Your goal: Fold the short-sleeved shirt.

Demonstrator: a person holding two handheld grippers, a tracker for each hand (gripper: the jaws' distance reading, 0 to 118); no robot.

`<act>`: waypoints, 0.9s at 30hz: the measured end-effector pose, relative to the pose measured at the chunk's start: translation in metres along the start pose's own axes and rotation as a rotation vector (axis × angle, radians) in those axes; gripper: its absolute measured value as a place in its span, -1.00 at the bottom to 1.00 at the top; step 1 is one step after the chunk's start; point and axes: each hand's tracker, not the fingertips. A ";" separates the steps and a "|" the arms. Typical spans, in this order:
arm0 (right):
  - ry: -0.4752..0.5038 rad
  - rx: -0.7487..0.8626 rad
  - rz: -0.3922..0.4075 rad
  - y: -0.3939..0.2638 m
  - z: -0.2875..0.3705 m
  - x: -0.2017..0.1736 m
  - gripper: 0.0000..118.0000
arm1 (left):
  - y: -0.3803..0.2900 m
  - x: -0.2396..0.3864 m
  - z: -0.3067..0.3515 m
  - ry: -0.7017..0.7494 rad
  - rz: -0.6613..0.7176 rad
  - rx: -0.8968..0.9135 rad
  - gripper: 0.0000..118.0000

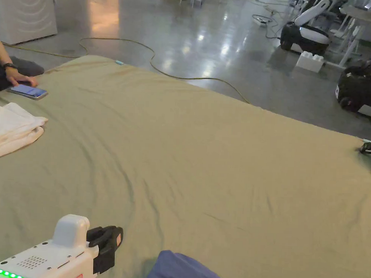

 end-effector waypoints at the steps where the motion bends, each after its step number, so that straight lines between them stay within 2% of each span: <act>1: -0.002 -0.010 0.013 0.001 -0.001 -0.001 -1.00 | 0.002 -0.007 -0.005 -0.045 0.030 -0.062 -0.77; 2: -0.001 -0.011 0.016 0.002 -0.002 -0.001 -1.00 | 0.004 -0.013 -0.012 -0.097 0.054 -0.136 -0.77; 3: 0.000 -0.010 0.014 0.001 -0.003 0.000 -1.00 | 0.006 -0.018 -0.019 -0.137 0.067 -0.192 -0.57; 5: 0.009 -0.010 0.003 0.001 -0.002 0.002 -1.00 | 0.007 -0.026 -0.036 -0.178 0.089 -0.297 -0.02; 6: 0.012 -0.010 -0.001 0.001 -0.002 0.002 -1.00 | 0.007 -0.029 -0.044 -0.193 0.085 -0.327 0.11; 7: 0.013 -0.010 -0.002 0.002 -0.002 0.002 -1.00 | 0.009 -0.017 -0.048 -0.227 0.093 -0.367 0.11; 12: 0.030 -0.024 -0.026 0.003 -0.001 0.007 -1.00 | -0.001 -0.035 -0.097 -0.305 0.179 -0.546 0.13; 17: 0.036 -0.024 -0.027 0.003 0.000 0.008 -1.00 | -0.017 -0.053 -0.146 -0.483 0.398 -0.714 0.17; 19: 0.036 -0.025 -0.027 0.003 0.000 0.007 -1.00 | -0.021 -0.036 -0.142 -0.495 0.423 -0.744 0.17; 22: 0.037 -0.025 -0.038 0.003 0.000 0.008 -1.00 | -0.027 -0.029 -0.149 -0.589 0.452 -0.723 0.17; 27: 0.042 -0.027 -0.043 0.003 0.001 0.009 -1.00 | -0.029 -0.023 -0.148 -0.581 0.470 -0.731 0.12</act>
